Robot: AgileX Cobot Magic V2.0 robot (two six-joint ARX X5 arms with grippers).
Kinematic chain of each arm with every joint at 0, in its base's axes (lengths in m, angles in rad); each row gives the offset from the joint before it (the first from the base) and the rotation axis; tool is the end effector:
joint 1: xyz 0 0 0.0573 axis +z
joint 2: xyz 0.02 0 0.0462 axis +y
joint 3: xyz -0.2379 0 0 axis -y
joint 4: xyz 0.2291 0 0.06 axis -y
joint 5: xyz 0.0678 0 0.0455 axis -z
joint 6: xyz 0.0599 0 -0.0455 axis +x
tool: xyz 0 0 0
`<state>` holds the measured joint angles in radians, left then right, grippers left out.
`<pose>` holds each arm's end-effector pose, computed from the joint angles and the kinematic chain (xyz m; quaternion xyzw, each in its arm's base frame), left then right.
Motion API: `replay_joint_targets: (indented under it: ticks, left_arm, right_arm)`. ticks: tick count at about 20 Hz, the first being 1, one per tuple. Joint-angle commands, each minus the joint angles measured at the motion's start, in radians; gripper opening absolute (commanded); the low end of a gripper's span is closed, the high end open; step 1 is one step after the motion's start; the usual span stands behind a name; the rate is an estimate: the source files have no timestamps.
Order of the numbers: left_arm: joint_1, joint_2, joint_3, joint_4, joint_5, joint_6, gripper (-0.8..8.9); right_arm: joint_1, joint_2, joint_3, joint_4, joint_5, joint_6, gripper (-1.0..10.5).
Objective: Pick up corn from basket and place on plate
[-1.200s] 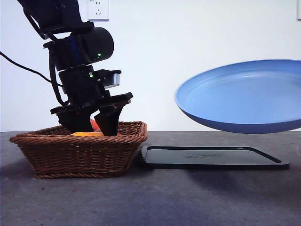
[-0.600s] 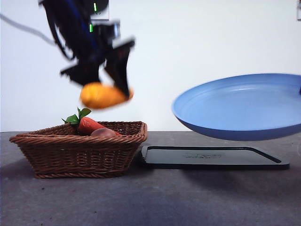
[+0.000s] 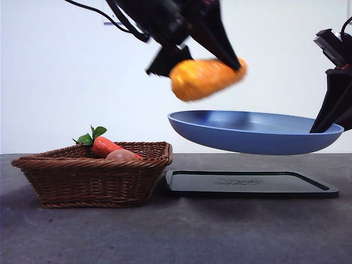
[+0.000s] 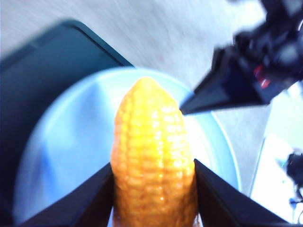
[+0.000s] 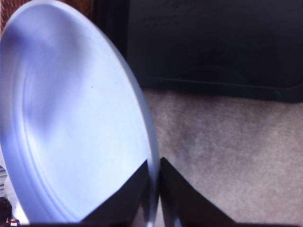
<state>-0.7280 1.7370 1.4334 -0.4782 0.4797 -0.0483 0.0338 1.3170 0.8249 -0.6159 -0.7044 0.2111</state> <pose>0.2666 -0.2746 0.2417 0.0288 0.3907 -0.5157 0.7620 0.2397 0.0469 0.1769 0.2557 0.5264 0.2528 0.7705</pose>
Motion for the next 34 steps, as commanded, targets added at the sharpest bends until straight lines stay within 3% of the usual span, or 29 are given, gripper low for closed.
replay_joint_targets:
  ticks: [1, 6, 11, 19, 29, 34]
  left_arm:
    - [-0.035, 0.062, 0.017, 0.008, -0.034, 0.045, 2.02]
    - [-0.059, 0.124, 0.017, -0.002, -0.058, 0.056, 2.13]
    - [-0.064, 0.124, 0.018, -0.010, -0.057, 0.056, 3.58]
    - [-0.063, 0.093, 0.112, -0.097, -0.053, 0.059, 3.65]
    - [-0.063, 0.053, 0.183, -0.142, 0.142, 0.048, 3.64]
    - [-0.064, 0.053, 0.183, -0.151, 0.148, 0.040, 3.64]
  right_arm:
    - [0.001, 0.009, 0.021, 0.011, -0.029, 0.008, 0.0]
    - [0.002, 0.009, 0.021, 0.013, -0.037, 0.003, 0.0]
    - [0.001, 0.009, 0.021, 0.014, -0.035, -0.004, 0.0]
    - [0.001, 0.016, 0.021, 0.048, 0.010, -0.008, 0.0]
    - [-0.064, 0.137, 0.066, 0.166, 0.024, 0.051, 0.0]
    - [-0.084, 0.329, 0.215, 0.142, 0.024, 0.055, 0.0]
